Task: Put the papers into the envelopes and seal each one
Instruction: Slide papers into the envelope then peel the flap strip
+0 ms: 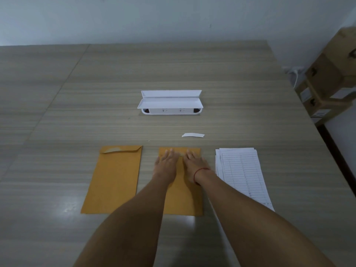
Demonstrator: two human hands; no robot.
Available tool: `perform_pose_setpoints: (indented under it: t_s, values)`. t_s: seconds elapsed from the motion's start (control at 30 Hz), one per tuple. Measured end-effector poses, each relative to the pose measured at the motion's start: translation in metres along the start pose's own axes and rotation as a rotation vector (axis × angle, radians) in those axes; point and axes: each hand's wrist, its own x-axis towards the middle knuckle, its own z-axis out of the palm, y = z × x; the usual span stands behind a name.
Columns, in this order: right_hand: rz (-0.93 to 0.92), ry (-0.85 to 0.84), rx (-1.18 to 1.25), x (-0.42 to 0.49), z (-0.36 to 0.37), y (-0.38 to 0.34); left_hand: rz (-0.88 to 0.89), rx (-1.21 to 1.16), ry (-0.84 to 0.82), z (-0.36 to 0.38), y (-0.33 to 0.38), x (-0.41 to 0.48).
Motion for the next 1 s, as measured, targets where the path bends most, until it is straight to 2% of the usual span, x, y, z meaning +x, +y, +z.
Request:
perform_pose_setpoints:
  t_s: [0.27,0.43,0.53,0.63,0.73,1.0]
  values:
    - [0.055,-0.014,-0.040,-0.002,-0.004,0.001,-0.091,-0.020,-0.026,0.000,-0.015,-0.004]
    - [-0.060,0.012,0.062,-0.002,0.001,-0.008,0.052,-0.040,-0.020,0.003,-0.012,-0.008]
    - [-0.025,0.030,0.014,-0.001,-0.001,-0.001,-0.009,-0.028,-0.029,0.002,-0.016,-0.004]
    - [0.032,0.018,0.054,-0.001,-0.008,0.004,-0.078,-0.070,0.042,-0.003,-0.012,-0.002]
    - [-0.014,0.019,0.134,-0.001,-0.012,0.005,-0.065,-0.139,0.122,-0.006,-0.012,-0.001]
    - [-0.011,-0.052,0.230,0.037,-0.032,0.009,-0.039,-0.280,0.027,-0.020,-0.020,0.036]
